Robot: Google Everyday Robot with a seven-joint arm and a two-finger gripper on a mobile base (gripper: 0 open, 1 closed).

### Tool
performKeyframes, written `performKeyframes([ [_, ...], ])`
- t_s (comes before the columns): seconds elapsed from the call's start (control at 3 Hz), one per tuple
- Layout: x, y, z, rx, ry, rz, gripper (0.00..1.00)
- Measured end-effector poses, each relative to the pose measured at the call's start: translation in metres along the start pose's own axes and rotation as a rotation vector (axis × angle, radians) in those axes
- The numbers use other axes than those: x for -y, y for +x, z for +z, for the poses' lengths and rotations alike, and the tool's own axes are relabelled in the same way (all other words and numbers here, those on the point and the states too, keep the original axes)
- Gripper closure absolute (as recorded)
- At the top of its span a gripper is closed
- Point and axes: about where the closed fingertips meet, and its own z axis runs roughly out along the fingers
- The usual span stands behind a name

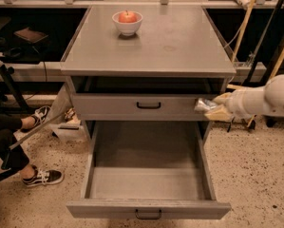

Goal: Pick redbull can from middle drawer and place on counter

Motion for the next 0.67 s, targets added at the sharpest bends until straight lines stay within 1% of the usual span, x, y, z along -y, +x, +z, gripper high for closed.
performKeyframes([
  [0.33,0.044,-0.032,-0.056,0.007,0.013,-0.022,1.0],
  [0.67,0.085,-0.059,-0.092,0.008,0.031,-0.026,1.0],
])
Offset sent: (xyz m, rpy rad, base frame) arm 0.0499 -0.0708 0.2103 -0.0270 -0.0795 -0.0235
